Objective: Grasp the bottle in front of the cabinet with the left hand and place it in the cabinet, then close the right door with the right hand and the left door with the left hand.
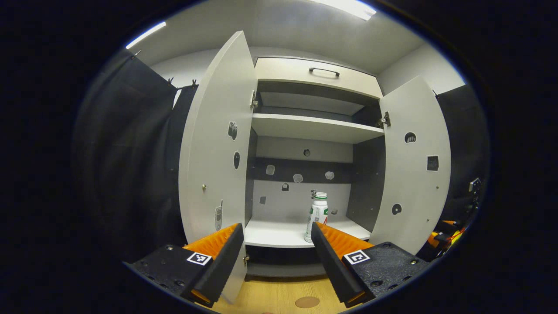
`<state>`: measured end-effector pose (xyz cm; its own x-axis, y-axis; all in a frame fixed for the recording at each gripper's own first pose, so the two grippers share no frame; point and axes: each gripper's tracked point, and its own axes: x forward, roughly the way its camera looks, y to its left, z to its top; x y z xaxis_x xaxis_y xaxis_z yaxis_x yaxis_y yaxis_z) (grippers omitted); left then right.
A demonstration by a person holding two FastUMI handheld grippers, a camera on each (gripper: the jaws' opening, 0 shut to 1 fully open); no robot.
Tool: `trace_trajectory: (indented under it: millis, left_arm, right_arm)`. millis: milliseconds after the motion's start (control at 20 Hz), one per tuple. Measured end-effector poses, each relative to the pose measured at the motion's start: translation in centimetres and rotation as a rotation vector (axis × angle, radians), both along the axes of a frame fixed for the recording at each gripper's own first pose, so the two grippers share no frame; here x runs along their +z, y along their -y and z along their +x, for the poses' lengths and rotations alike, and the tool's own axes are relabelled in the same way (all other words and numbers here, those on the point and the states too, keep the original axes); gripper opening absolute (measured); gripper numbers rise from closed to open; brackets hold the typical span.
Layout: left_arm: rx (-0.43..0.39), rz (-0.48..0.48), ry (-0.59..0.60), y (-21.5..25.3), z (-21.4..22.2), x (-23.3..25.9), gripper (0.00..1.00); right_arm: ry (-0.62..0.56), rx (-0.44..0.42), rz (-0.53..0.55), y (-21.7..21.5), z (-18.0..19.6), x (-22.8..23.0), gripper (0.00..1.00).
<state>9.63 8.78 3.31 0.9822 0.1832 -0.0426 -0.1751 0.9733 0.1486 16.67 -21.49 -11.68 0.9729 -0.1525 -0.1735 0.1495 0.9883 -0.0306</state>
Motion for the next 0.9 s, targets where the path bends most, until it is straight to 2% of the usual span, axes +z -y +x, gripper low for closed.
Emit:
trace_trajectory:
  millis: [250,400,450,500,650,700,750,900]
  left_arm:
    - [-0.01,-0.028,-0.008,-1.0,-0.8,-0.2,0.95]
    - [-0.024,-0.034,-0.025,-1.7,-1.4,-0.6,0.93]
    - [-0.03,-0.029,-0.024,-1.9,-1.7,-0.5,0.93]
    - [-0.036,-0.028,-0.024,-2.1,-1.8,-0.5,0.95]
    - [-0.052,-0.052,-0.033,-2.7,-2.7,-0.8,0.95]
    - [-0.062,-0.062,-0.035,-3.0,-3.2,-1.0,0.95]
    - [-0.068,-0.069,-0.037,-3.3,-3.5,-1.1,0.95]
    - [-0.069,-0.062,-0.049,-4.9,-4.9,-1.6,0.95]
  right_arm:
    - [-0.018,0.047,0.045,-3.0,0.4,-0.8,0.94]
    - [-0.016,0.028,0.043,-3.1,-0.4,-1.0,0.94]
    - [-0.017,0.019,0.039,-3.1,-0.4,-0.9,0.87]
    - [-0.017,0.007,0.032,-3.3,-0.4,-0.9,0.94]
    - [-0.003,-0.03,0.008,-3.8,-0.9,-0.5,0.94]
    - [0.003,-0.033,0.007,-4.2,-0.9,-0.4,0.87]
    - [0.009,-0.032,0.01,-4.8,-1.0,-0.4,0.94]
    - [0.032,-0.022,0.027,-7.4,-1.3,-0.3,0.94]
